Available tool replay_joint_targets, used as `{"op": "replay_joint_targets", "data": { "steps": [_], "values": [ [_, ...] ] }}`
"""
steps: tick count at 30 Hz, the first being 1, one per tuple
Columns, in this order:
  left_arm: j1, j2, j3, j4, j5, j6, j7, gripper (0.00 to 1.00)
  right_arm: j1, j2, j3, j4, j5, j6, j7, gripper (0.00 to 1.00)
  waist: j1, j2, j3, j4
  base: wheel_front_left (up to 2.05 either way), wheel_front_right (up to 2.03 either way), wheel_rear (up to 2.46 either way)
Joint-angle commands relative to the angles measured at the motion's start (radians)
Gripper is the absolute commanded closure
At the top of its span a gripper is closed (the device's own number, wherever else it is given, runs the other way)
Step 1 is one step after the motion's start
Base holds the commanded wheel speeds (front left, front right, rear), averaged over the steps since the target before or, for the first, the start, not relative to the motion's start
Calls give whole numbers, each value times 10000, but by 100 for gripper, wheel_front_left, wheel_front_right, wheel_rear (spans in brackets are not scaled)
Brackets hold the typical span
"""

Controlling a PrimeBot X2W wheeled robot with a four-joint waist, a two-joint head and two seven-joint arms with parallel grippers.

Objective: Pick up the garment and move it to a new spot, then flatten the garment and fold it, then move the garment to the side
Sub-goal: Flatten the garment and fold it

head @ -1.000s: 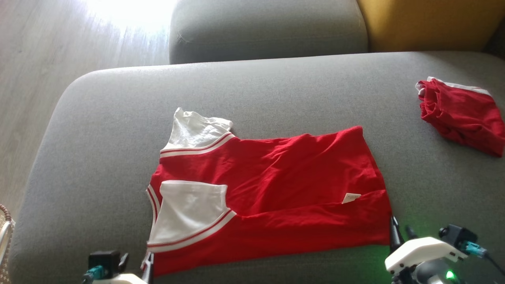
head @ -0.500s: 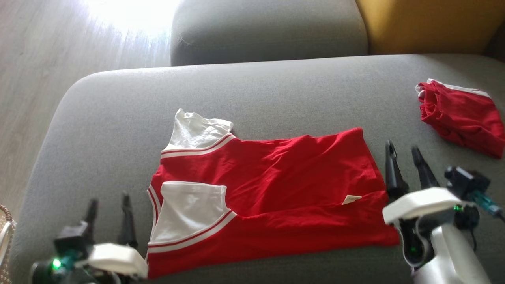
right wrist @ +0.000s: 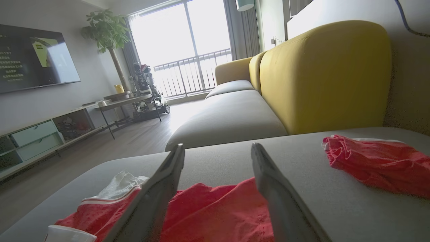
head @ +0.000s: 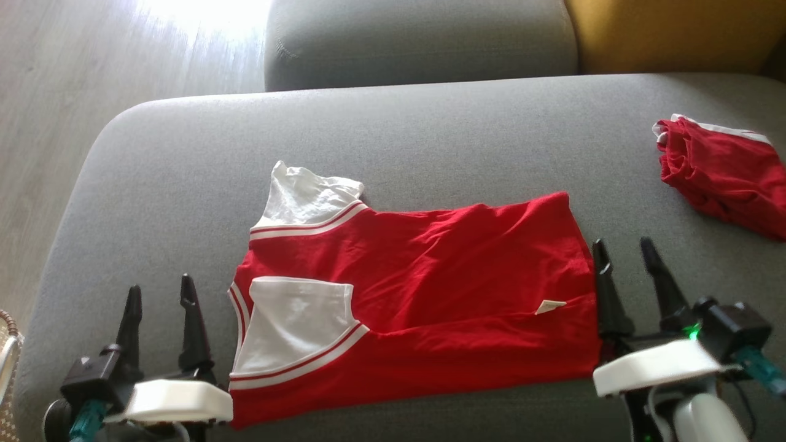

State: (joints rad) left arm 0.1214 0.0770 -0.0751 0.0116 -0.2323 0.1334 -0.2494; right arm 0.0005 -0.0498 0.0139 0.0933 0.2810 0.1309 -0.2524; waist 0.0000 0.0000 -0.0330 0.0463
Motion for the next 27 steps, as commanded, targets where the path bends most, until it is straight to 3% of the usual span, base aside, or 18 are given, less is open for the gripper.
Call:
{"op": "replay_joint_targets", "data": {
  "steps": [1, 11, 16, 22, 27],
  "values": [
    [-319, -25, 513, -422, 122, -69, -122, 0, -244, -5, 361, -349, -85, -2, -89, 0, 0, 0, 28, -2, 0, 0, 0],
    [-255, -231, 782, 121, 286, -367, -123, 0, -209, -5, 583, 56, -279, -2, -92, 0, 0, 0, 119, -177, 0, 0, 0],
    [-337, -233, 935, 915, 176, -527, -123, 0, -423, -5, 772, 92, -294, -2, -92, 0, 0, 0, 316, -642, 0, 0, 0],
    [-1594, 382, 703, 1843, 500, -961, 3, 0, -796, -5, 887, -166, -287, -2, -32, 0, 0, 0, 1131, -1376, 0, 0, 0],
    [-3355, 1159, 623, 2218, 440, -1503, 1274, 0, -1232, -5, 979, -644, -202, -2, 107, 0, 0, 0, 2071, -1947, 0, 0, 0]
  ]
}}
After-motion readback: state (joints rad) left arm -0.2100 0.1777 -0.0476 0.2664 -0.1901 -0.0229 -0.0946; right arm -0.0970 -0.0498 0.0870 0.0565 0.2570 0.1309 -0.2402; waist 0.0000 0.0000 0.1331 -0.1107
